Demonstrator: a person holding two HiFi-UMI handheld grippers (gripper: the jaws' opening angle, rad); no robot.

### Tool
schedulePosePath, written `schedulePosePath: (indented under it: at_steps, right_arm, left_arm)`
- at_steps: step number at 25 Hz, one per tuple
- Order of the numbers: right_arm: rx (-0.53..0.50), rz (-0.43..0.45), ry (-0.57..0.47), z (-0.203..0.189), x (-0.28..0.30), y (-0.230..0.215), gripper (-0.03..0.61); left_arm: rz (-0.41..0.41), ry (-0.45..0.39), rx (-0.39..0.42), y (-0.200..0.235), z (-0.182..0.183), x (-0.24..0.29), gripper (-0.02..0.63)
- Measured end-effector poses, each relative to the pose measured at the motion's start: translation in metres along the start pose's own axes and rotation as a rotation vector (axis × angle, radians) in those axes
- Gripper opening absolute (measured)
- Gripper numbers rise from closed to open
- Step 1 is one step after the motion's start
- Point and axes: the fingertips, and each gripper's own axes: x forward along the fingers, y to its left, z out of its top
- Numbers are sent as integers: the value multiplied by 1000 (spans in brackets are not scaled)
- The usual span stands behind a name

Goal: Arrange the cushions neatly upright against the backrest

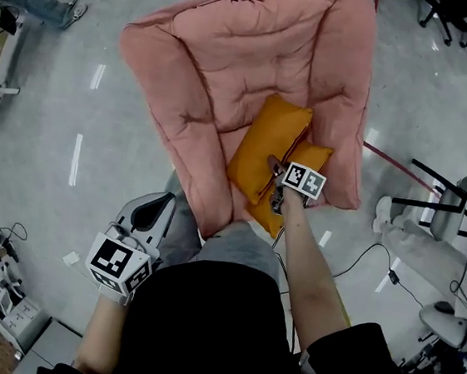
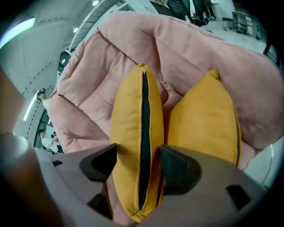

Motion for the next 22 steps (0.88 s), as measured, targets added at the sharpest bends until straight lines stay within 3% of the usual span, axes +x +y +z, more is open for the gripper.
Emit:
schedulePosePath:
  at_steps: [9, 14, 22]
  right_arm:
    - [44, 81, 13, -6, 24, 14, 299]
    - [45, 101, 8, -2, 14, 22, 180]
    - [95, 71, -87, 8, -21, 41, 141]
  left_arm:
    - [21, 28, -60, 5, -30, -7, 12]
    - [-15, 37, -37, 3, -28, 1, 12]
    - [-90, 25, 17, 2, -6, 17, 12]
